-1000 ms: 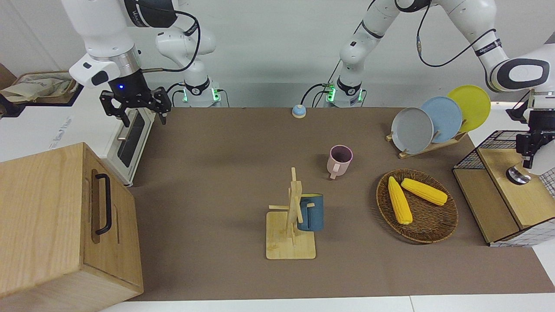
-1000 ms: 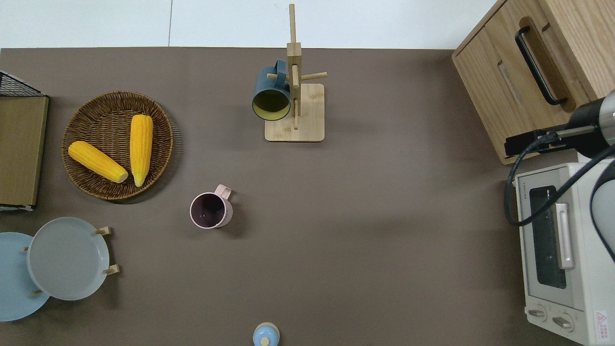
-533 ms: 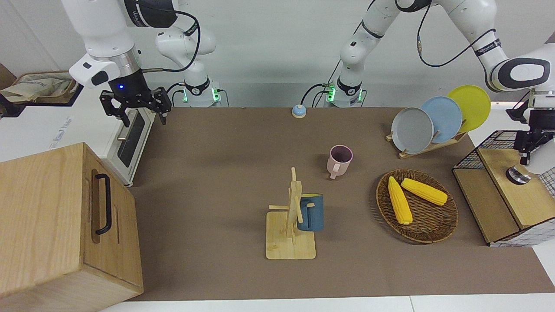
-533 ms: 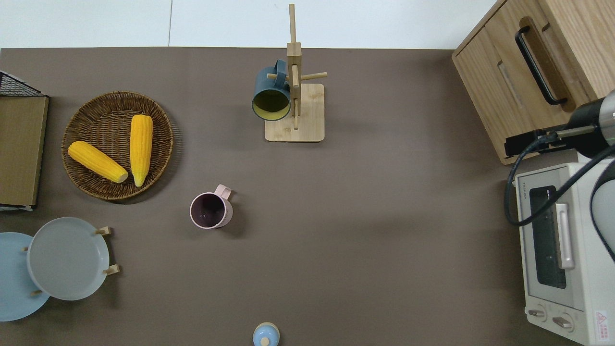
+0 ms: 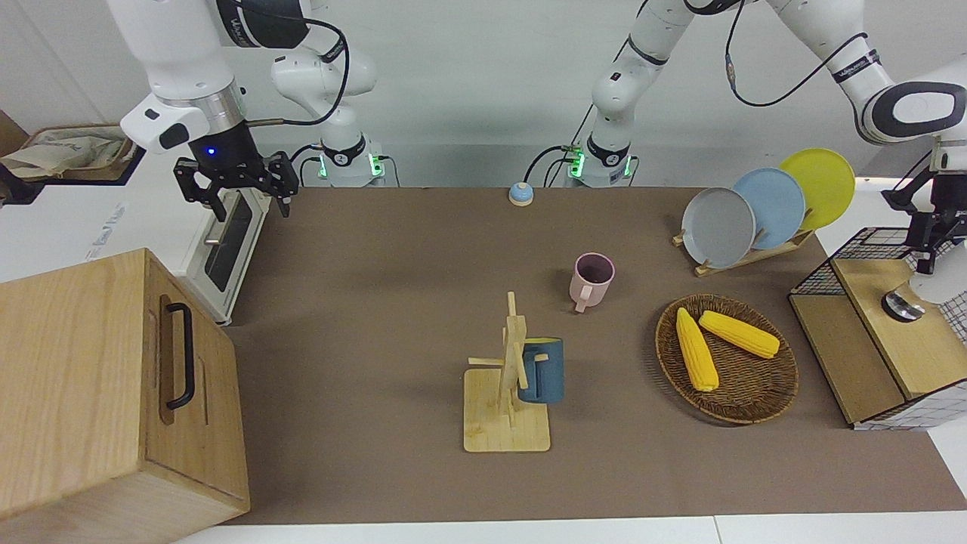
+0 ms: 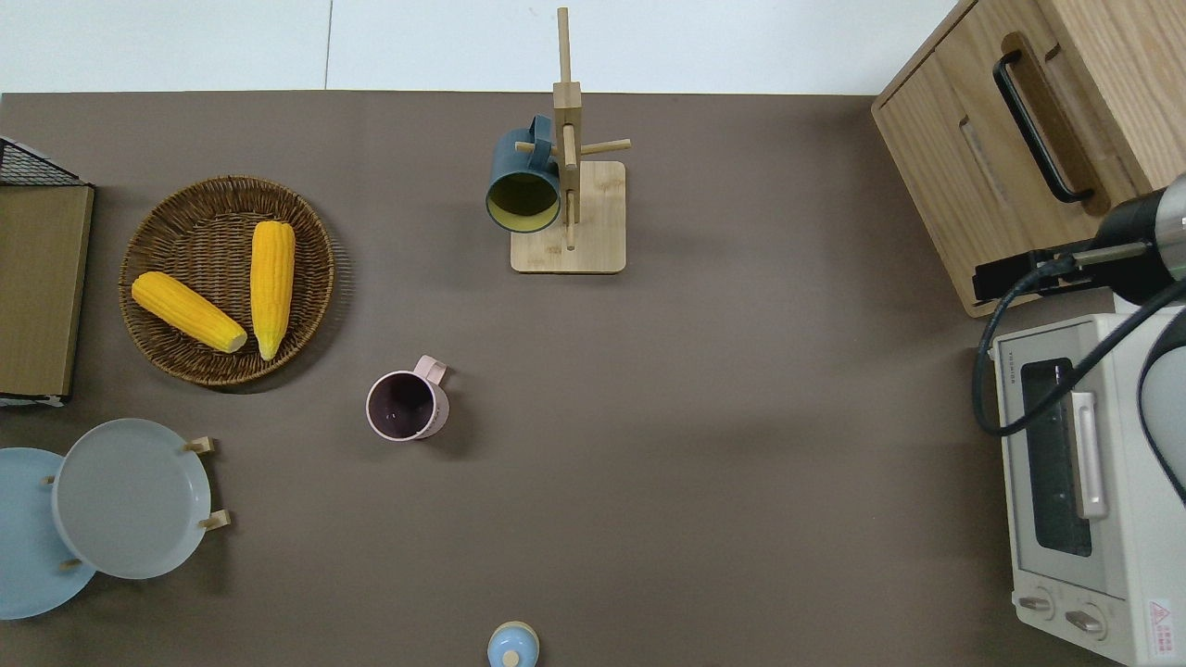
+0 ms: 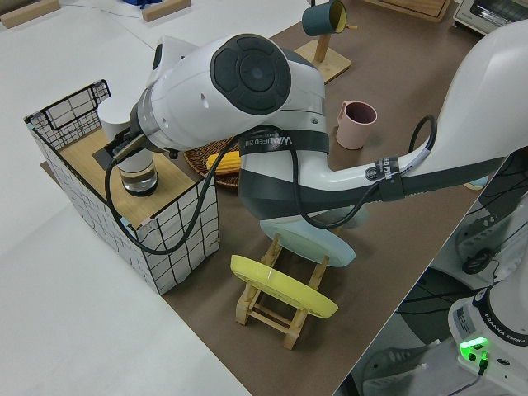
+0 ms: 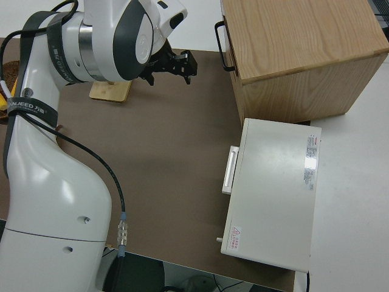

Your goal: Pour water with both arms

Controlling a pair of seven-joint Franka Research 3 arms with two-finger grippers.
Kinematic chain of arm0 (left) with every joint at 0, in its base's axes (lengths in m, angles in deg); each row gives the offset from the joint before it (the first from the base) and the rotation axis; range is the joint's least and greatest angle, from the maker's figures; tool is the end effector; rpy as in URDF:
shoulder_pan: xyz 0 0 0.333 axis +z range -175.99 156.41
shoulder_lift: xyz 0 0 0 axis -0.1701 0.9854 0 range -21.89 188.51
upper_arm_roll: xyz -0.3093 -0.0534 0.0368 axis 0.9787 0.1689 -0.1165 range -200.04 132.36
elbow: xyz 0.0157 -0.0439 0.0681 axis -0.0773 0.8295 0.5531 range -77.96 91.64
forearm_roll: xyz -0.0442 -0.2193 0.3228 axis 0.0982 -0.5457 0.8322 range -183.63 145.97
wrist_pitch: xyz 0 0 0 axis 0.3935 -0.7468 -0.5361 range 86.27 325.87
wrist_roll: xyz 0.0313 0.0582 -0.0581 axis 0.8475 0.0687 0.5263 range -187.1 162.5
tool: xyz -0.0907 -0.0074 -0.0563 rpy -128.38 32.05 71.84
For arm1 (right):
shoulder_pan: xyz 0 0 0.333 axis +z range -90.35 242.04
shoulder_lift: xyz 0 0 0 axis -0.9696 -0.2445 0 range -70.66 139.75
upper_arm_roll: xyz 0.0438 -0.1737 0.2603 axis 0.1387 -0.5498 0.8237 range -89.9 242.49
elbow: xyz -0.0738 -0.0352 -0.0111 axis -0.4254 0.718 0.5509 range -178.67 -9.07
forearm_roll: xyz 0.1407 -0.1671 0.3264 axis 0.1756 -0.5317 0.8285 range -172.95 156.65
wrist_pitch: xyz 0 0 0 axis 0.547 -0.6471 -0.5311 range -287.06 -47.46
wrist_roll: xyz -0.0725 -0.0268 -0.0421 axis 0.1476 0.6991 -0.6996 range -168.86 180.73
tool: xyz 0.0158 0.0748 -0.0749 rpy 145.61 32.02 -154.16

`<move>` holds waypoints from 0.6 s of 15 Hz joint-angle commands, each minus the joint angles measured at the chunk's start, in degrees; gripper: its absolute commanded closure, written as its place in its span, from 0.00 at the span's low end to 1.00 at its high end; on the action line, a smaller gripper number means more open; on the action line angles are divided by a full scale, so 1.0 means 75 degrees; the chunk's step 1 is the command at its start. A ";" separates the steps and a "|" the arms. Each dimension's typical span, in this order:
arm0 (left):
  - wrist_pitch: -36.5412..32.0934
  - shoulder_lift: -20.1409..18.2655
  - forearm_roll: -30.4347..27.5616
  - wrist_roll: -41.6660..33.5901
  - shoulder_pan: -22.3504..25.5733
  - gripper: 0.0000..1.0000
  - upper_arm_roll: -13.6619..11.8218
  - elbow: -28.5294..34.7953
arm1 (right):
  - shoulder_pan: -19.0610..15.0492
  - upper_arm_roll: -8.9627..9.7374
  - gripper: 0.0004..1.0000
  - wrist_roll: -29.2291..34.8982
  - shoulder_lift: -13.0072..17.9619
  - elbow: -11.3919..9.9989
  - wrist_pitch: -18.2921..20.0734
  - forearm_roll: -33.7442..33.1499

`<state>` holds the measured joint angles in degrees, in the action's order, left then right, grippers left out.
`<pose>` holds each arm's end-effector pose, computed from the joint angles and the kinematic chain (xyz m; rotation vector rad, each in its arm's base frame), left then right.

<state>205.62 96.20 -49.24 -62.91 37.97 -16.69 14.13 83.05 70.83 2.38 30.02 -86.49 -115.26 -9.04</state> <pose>0.5635 0.3590 0.5198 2.9261 0.0360 1.1328 0.5846 0.0186 0.6333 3.1117 0.1449 0.1185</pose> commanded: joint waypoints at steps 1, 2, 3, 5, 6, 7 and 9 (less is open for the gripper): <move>-0.0859 -0.0464 0.1447 0.1142 0.0030 0.00 -0.0246 0.0082 | -0.0023 0.0003 0.01 -0.0053 0.0029 0.0037 0.0095 0.0131; -0.1141 -0.0500 0.1835 0.1355 0.0042 0.00 -0.0259 0.0035 | -0.0011 0.0003 0.01 -0.0041 0.0029 0.0037 0.0095 0.0131; -0.1445 -0.0593 0.2222 0.1508 0.0053 0.00 -0.0283 -0.0058 | -0.0022 0.0014 0.01 -0.0053 0.0029 0.0037 0.0095 0.0131; -0.2043 -0.0653 0.2844 0.1929 0.0042 0.00 -0.0318 -0.0257 | -0.0022 0.0003 0.01 -0.0053 0.0029 0.0037 0.0095 0.0131; -0.2371 -0.0699 0.3032 0.2163 0.0030 0.00 -0.0318 -0.0386 | -0.0023 0.0003 0.01 -0.0053 0.0029 0.0037 0.0095 0.0131; -0.2653 -0.0758 0.3150 0.2316 0.0007 0.00 -0.0318 -0.0480 | -0.0011 0.0003 0.01 -0.0041 0.0029 0.0037 0.0095 0.0131; -0.3169 -0.0886 0.3210 0.2656 -0.0052 0.00 -0.0306 -0.0598 | -0.0011 0.0003 0.01 -0.0041 0.0029 0.0037 0.0095 0.0131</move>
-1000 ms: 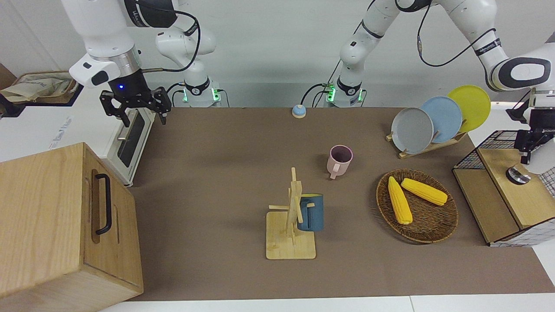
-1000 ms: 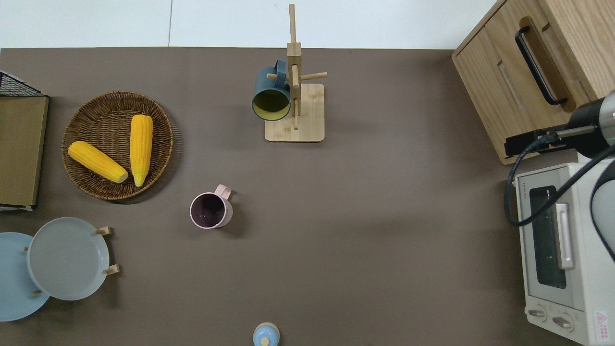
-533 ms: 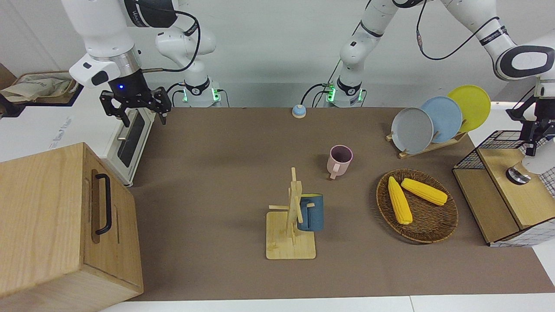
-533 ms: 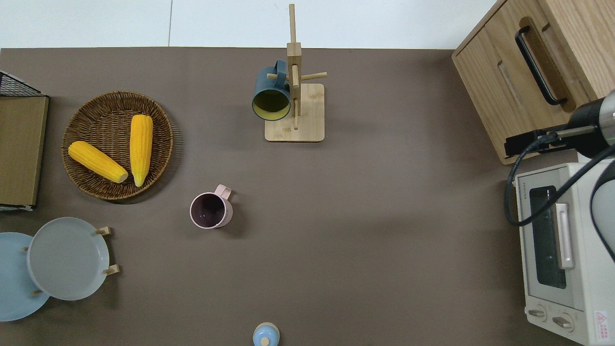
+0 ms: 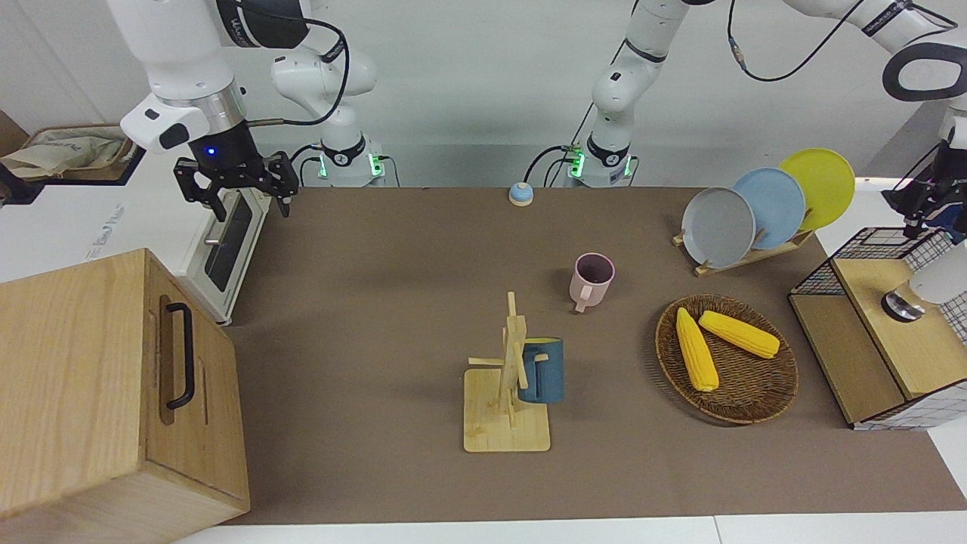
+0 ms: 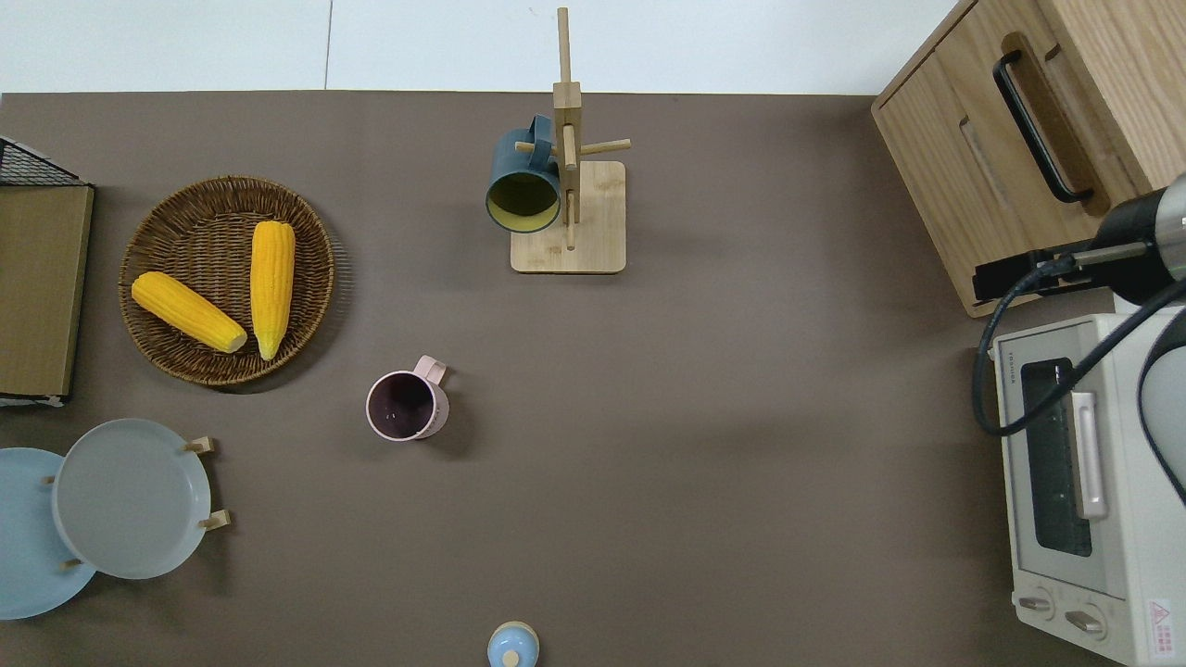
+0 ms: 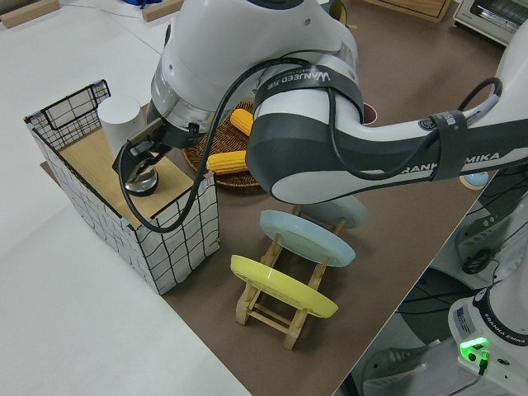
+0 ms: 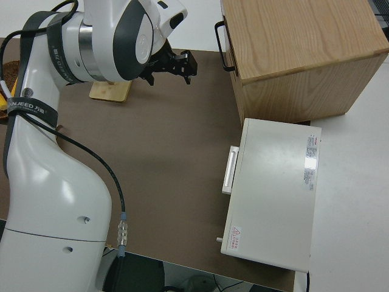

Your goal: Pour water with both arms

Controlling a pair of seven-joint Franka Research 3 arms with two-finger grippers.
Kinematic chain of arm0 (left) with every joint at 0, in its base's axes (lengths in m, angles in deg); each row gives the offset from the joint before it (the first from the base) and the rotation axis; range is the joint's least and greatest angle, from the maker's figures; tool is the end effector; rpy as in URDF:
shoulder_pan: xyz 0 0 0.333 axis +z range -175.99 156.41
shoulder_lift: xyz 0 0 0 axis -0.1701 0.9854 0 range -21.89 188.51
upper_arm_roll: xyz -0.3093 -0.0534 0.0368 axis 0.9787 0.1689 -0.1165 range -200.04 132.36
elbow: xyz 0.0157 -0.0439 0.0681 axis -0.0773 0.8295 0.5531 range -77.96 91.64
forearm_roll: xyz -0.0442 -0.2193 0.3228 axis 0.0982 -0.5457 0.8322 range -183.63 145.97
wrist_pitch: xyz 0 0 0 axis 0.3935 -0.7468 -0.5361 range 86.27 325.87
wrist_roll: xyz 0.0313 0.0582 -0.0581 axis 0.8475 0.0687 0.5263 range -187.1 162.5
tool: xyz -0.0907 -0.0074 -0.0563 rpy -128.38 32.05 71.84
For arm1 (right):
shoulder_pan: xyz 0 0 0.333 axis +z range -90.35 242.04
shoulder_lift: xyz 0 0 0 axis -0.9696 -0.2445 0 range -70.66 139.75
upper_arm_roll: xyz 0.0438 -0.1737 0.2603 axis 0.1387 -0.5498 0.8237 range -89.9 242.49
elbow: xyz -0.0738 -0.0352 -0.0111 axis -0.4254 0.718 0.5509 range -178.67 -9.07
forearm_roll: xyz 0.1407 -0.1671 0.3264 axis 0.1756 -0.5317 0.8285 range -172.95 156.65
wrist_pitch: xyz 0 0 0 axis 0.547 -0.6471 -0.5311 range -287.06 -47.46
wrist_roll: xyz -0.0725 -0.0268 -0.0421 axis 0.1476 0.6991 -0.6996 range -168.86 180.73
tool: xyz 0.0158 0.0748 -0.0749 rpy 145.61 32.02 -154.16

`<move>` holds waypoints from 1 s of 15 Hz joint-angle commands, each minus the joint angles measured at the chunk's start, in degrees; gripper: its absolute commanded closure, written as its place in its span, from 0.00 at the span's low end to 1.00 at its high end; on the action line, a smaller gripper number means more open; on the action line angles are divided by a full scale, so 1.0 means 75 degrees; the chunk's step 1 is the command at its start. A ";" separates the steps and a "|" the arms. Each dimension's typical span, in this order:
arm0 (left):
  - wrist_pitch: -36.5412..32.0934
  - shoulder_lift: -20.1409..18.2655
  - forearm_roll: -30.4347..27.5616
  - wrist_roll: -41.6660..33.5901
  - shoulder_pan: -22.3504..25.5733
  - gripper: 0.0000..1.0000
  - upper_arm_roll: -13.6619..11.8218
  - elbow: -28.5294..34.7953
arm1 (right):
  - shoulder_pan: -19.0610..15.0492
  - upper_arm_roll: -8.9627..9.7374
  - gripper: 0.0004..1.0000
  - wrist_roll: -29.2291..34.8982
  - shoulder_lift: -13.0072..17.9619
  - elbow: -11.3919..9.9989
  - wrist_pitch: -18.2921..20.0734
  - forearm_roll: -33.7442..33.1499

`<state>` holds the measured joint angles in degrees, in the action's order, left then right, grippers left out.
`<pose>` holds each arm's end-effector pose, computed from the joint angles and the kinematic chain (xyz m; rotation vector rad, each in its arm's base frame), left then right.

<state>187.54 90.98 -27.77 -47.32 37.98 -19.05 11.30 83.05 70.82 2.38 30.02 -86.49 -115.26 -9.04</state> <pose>0.5331 0.3509 0.5636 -2.9918 -0.0613 -0.6549 0.5846 0.0186 0.6333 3.1117 0.1446 0.1185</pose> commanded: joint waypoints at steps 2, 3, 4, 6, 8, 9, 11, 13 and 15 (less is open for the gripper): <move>-0.1285 -0.0365 0.0581 0.1034 -0.0089 0.00 0.0101 -0.0243 | -0.0011 0.0003 0.01 -0.0053 0.0029 0.0037 0.0095 0.0131; -0.1566 -0.0470 0.0721 0.1280 -0.0112 0.00 0.0125 -0.0267 | -0.0011 0.0003 0.01 -0.0053 0.0029 0.0037 0.0095 0.0131; -0.1847 -0.0530 0.0839 0.1514 -0.0135 0.00 0.0253 -0.0278 | -0.0022 0.0003 0.01 -0.0053 0.0029 0.0037 0.0095 0.0131; -0.2294 -0.0612 0.0933 0.2029 -0.0159 0.00 0.0511 -0.0279 | -0.0023 0.0014 0.01 -0.0053 0.0029 0.0037 0.0095 0.0131; -0.2750 -0.0659 0.1050 0.2452 -0.0159 0.00 0.0792 -0.0325 | -0.0023 0.0014 0.01 -0.0053 0.0029 0.0037 0.0095 0.0131; -0.2996 -0.0705 0.1144 0.2628 -0.0159 0.00 0.0944 -0.0407 | -0.0023 0.0003 0.01 -0.0041 0.0029 0.0037 0.0095 0.0131; -0.3232 -0.0718 0.1448 0.3166 -0.0159 0.00 0.1319 -0.0443 | -0.0023 0.0014 0.01 -0.0041 0.0029 0.0037 0.0095 0.0131; -0.3373 -0.0706 0.1683 0.3635 -0.0159 0.00 0.1601 -0.0431 | -0.0023 0.0003 0.01 -0.0041 0.0029 0.0037 0.0095 0.0131; -0.3513 -0.0706 0.1754 0.3684 -0.0159 0.00 0.1742 -0.0431 | -0.0023 0.0003 0.01 -0.0053 0.0029 0.0037 0.0095 0.0131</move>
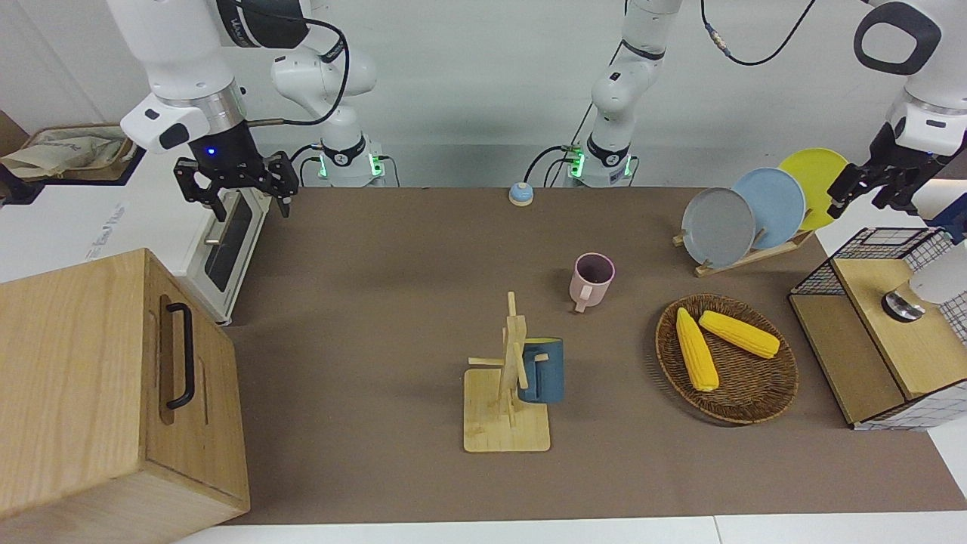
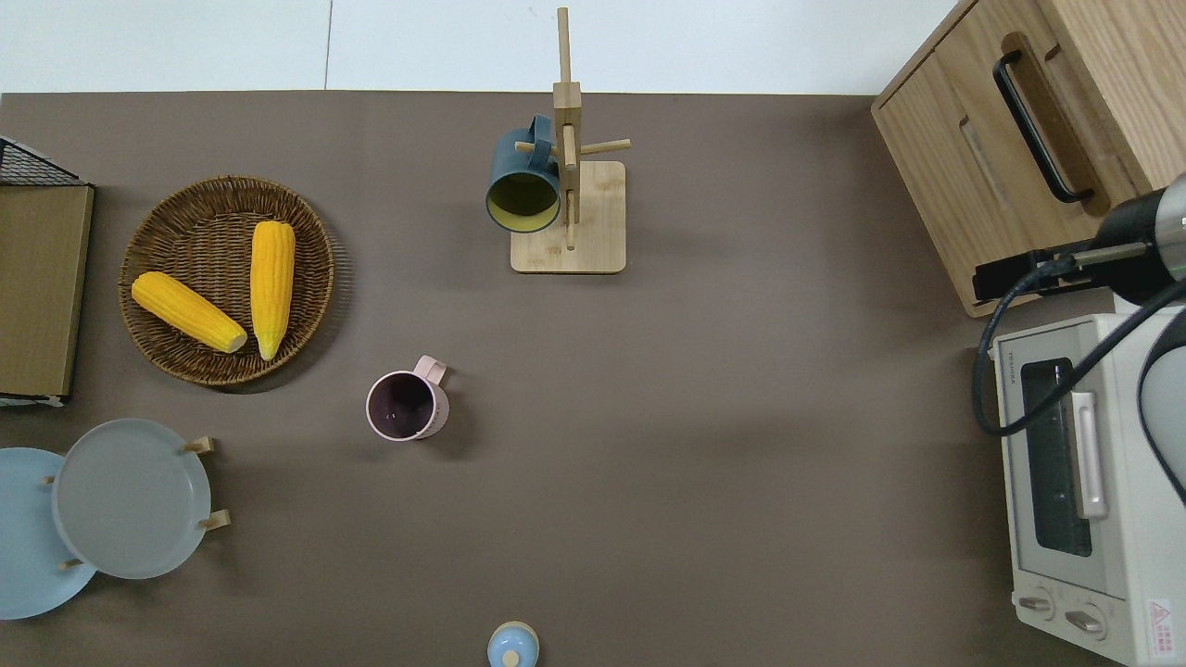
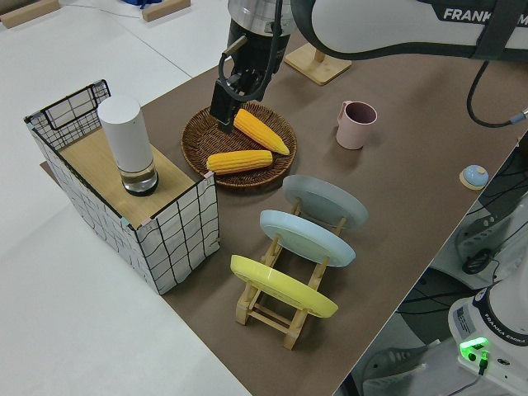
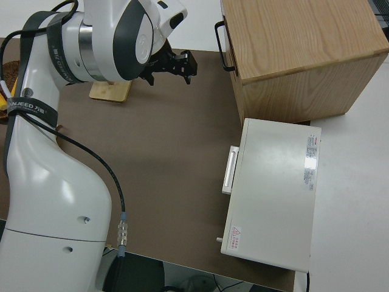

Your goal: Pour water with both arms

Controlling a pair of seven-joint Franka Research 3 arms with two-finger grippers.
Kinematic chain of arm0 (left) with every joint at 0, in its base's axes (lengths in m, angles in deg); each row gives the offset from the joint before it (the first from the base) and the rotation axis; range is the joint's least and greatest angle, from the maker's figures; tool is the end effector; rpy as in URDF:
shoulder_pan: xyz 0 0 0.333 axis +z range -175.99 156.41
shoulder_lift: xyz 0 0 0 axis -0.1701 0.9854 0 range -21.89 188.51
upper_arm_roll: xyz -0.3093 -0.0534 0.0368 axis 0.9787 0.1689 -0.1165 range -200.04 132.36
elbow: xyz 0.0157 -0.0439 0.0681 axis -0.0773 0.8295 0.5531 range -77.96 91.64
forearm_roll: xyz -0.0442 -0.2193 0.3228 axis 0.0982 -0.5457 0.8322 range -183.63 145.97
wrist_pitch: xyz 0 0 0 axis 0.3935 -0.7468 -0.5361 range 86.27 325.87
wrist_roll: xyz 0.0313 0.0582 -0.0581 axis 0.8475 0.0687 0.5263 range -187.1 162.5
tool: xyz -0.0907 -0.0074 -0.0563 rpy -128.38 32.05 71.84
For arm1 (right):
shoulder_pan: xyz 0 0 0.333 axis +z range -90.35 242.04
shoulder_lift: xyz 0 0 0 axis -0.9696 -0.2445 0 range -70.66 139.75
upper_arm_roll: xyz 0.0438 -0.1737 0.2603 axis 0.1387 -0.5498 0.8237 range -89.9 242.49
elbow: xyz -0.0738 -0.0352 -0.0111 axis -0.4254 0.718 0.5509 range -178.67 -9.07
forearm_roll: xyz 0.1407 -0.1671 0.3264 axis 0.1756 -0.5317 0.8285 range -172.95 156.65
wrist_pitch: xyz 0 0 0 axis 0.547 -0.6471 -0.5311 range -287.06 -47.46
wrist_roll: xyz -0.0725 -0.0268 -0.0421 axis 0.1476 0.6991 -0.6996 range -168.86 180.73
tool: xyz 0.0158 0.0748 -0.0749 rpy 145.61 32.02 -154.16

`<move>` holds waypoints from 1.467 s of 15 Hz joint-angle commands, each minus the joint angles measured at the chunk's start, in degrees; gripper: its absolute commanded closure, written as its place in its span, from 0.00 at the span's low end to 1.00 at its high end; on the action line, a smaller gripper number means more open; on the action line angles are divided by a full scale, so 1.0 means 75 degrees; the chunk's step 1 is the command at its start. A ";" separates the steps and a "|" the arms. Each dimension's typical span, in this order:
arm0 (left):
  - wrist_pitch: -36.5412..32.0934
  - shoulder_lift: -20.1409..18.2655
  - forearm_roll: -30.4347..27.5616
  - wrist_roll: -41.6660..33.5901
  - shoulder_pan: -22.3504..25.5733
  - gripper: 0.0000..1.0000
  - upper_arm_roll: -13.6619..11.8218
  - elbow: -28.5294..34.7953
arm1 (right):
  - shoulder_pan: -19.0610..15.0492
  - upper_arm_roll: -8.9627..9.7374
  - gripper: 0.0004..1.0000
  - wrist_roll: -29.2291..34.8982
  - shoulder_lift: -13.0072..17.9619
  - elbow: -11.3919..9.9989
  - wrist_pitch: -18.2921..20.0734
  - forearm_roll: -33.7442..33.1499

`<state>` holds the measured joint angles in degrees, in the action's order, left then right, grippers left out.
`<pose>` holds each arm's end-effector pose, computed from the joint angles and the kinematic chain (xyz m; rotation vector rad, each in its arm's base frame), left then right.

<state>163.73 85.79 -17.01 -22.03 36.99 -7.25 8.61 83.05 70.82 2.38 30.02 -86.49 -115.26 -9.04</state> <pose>0.5466 0.2097 0.5957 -3.0797 -0.2767 -0.1822 0.5846 0.0186 0.6333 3.1117 0.1446 0.1185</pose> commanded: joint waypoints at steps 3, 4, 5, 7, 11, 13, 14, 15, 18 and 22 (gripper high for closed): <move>-0.0714 -0.0026 0.0343 0.0336 -0.0038 0.00 0.0438 -0.0096 | -0.0022 0.0003 0.01 -0.0041 0.0029 0.0037 0.0095 0.0131; -0.0796 -0.0038 0.0355 0.0371 -0.0050 0.00 0.0566 -0.0097 | -0.0023 0.0003 0.01 -0.0053 0.0029 0.0037 0.0095 0.0131; -0.0843 -0.0050 0.0436 0.0371 -0.0259 0.00 0.0521 -0.0097 | -0.0011 0.0003 0.01 -0.0053 0.0029 0.0037 0.0095 0.0131; -0.1147 -0.0050 0.0694 0.0499 -0.1135 0.00 0.0102 -0.0108 | -0.0023 0.0003 0.01 -0.0053 0.0029 0.0037 0.0095 0.0131; -0.1475 -0.0038 0.0555 0.0992 -0.3244 0.00 -0.1304 -0.0295 | -0.0011 0.0003 0.01 -0.0041 0.0029 0.0037 0.0095 0.0131; -0.1850 -0.0038 0.0333 0.1004 -0.4019 0.00 -0.1774 -0.0459 | -0.0023 0.0003 0.01 -0.0041 0.0029 0.0037 0.0095 0.0119; -0.1956 -0.0038 0.0065 0.1062 -0.4301 0.00 -0.1904 -0.0587 | -0.0023 0.0003 0.01 -0.0053 0.0029 0.0037 0.0095 0.0131; -0.2027 -0.0038 -0.0124 0.1144 -0.4513 0.00 -0.2033 -0.0647 | -0.0023 0.0003 0.01 -0.0053 0.0029 0.0037 0.0095 0.0131; -0.2062 -0.0073 -0.0360 0.1414 -0.5215 0.00 -0.2314 -0.0659 | -0.0011 0.0014 0.01 -0.0053 0.0029 0.0037 0.0095 0.0131; -0.2074 -0.0202 -0.0372 0.1426 -0.6399 0.00 -0.3041 -0.0659 | -0.0023 0.0003 0.01 -0.0053 0.0029 0.0037 0.0095 0.0131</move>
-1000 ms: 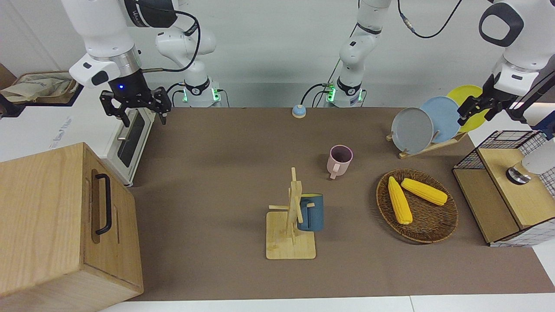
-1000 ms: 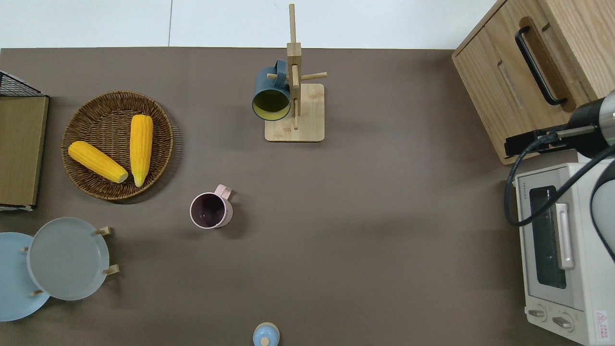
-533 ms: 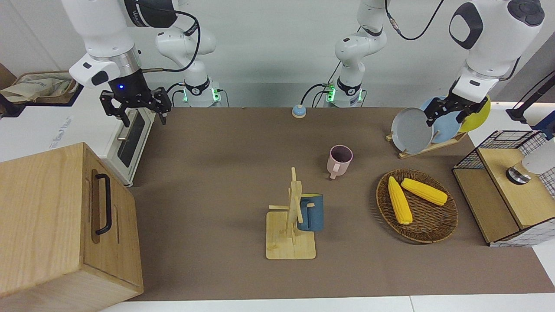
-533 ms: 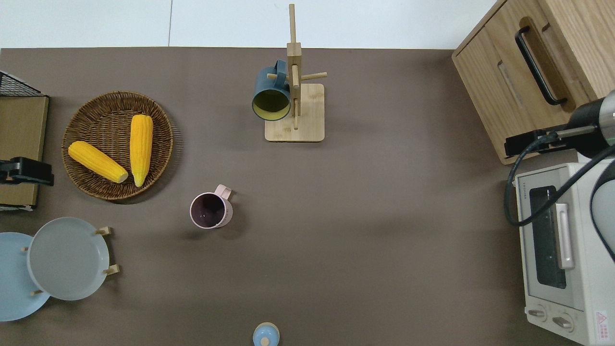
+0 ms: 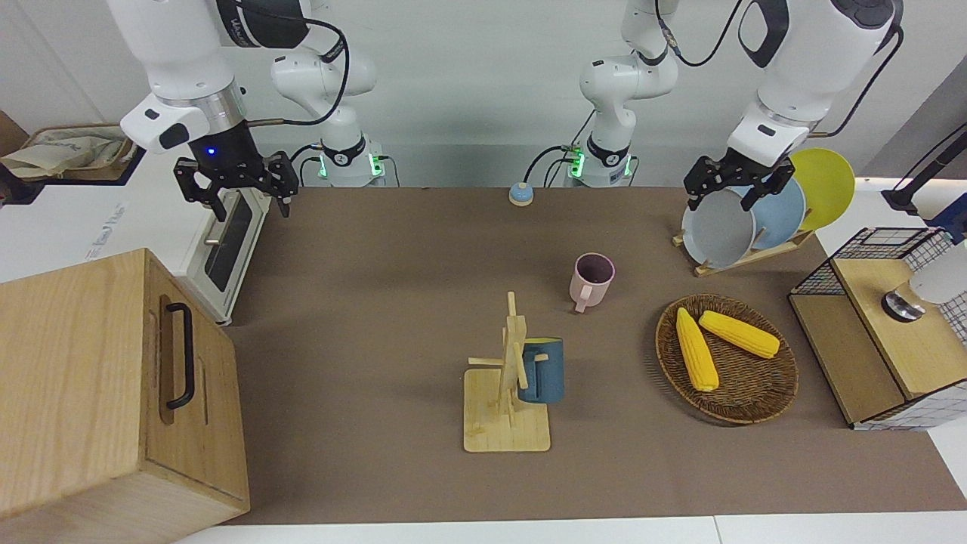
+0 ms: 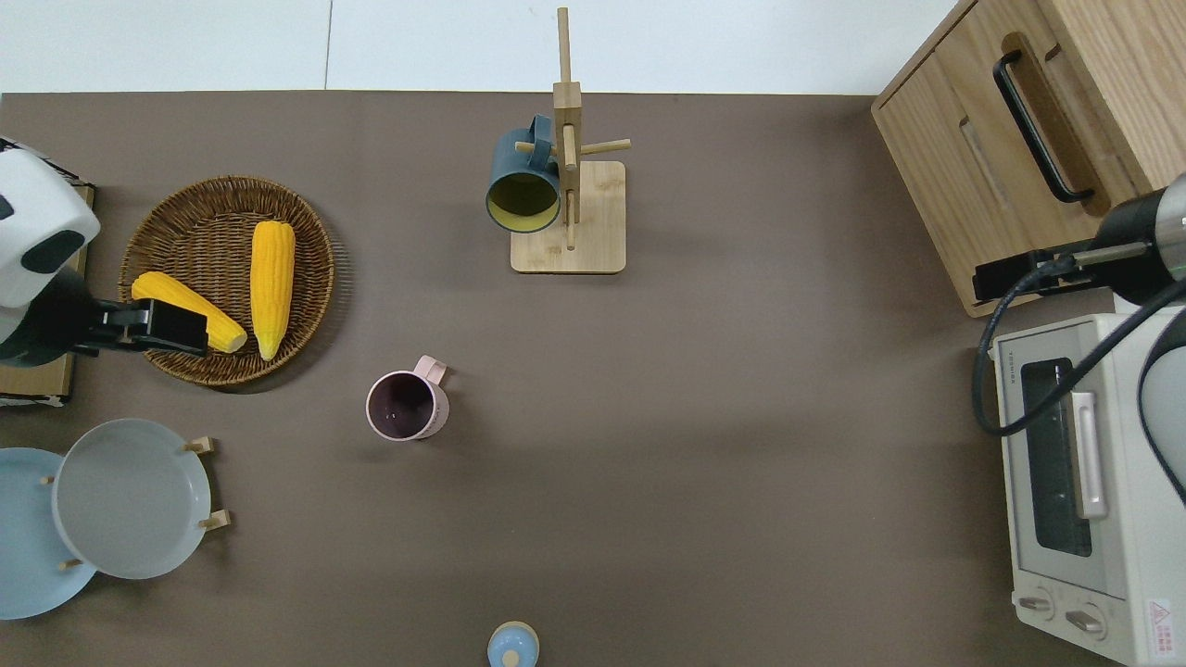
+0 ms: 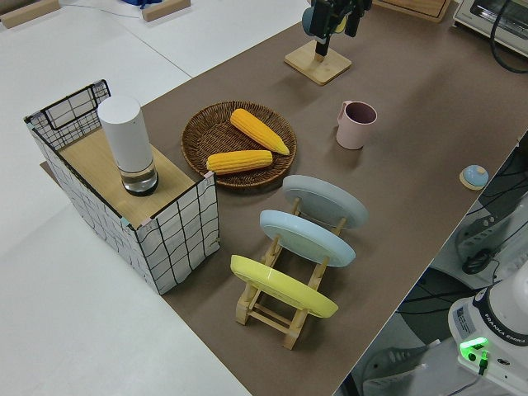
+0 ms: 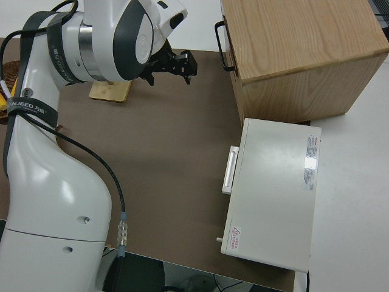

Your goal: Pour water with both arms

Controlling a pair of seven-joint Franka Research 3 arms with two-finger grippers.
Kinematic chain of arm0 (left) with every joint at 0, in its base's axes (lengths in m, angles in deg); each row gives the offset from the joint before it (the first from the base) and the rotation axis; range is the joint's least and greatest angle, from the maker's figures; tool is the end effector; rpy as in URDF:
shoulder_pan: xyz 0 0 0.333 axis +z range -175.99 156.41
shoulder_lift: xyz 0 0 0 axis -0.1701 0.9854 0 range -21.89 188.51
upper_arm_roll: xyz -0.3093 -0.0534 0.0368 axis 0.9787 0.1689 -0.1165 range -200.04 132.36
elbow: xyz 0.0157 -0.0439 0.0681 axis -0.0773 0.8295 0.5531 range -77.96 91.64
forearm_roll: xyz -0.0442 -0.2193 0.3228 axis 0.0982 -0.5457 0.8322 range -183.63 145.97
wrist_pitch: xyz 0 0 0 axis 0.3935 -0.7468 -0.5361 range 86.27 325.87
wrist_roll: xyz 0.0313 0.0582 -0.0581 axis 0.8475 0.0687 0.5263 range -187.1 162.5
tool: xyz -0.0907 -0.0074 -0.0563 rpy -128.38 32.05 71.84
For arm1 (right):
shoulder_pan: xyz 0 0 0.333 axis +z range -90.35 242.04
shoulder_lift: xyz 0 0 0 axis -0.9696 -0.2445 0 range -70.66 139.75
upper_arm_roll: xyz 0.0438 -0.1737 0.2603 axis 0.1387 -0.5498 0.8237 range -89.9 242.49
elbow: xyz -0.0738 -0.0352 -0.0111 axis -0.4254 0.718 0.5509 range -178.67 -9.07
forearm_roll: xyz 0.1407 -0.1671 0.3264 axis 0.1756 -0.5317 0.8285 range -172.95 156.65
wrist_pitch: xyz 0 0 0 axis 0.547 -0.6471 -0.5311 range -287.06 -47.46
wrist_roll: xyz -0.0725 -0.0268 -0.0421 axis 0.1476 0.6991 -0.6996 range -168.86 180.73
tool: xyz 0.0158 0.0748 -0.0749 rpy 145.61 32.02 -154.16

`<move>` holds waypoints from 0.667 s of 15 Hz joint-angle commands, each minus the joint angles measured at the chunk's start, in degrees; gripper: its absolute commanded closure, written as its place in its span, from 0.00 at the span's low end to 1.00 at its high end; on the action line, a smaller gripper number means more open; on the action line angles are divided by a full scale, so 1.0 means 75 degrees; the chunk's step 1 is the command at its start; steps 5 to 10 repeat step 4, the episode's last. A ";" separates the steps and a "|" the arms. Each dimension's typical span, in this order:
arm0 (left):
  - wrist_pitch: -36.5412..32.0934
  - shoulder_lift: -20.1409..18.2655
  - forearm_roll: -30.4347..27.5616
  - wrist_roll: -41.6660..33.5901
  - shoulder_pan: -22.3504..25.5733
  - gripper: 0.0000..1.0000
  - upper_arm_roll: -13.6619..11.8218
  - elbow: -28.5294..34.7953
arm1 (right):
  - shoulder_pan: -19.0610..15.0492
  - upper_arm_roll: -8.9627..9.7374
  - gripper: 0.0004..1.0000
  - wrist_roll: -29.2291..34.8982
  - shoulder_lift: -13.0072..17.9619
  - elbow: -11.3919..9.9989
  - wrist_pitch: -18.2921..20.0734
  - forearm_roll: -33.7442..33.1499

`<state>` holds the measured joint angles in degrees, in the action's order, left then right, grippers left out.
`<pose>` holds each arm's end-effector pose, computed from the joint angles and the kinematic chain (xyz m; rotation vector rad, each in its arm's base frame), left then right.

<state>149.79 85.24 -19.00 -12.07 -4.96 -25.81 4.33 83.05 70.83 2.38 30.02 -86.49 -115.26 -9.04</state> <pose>0.5612 -0.0302 0.6122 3.1336 -0.0811 -0.0602 0.5846 0.0186 0.6333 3.1117 0.1449 0.1185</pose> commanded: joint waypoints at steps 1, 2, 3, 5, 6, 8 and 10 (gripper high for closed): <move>-0.0204 -0.0128 -0.0095 0.0098 -0.0832 0.00 -0.0532 -0.0088 | -0.0023 0.0003 0.01 -0.0053 0.0029 0.0037 0.0095 0.0131; -0.0204 -0.0128 -0.0095 0.0086 -0.0786 0.00 -0.0485 -0.0088 | -0.0023 0.0003 0.01 -0.0041 0.0029 0.0037 0.0095 0.0131; -0.0204 -0.0128 -0.0095 0.0075 -0.0762 0.00 -0.0484 -0.0077 | -0.0011 0.0014 0.01 -0.0053 0.0029 0.0037 0.0095 0.0131; -0.0204 -0.0117 -0.0095 0.0063 -0.0762 0.00 -0.0496 -0.0076 | -0.0011 0.0003 0.01 -0.0053 0.0029 0.0037 0.0095 0.0131; -0.0204 -0.0117 -0.0095 0.0063 -0.0762 0.00 -0.0496 -0.0076 | -0.0011 0.0003 0.01 -0.0053 0.0029 0.0037 0.0095 0.0131; -0.0204 -0.0117 -0.0095 0.0063 -0.0762 0.00 -0.0496 -0.0076 | -0.0011 0.0003 0.01 -0.0053 0.0029 0.0037 0.0095 0.0131; -0.0204 -0.0117 -0.0095 0.0063 -0.0762 0.00 -0.0496 -0.0076 | -0.0011 0.0003 0.01 -0.0053 0.0029 0.0037 0.0095 0.0131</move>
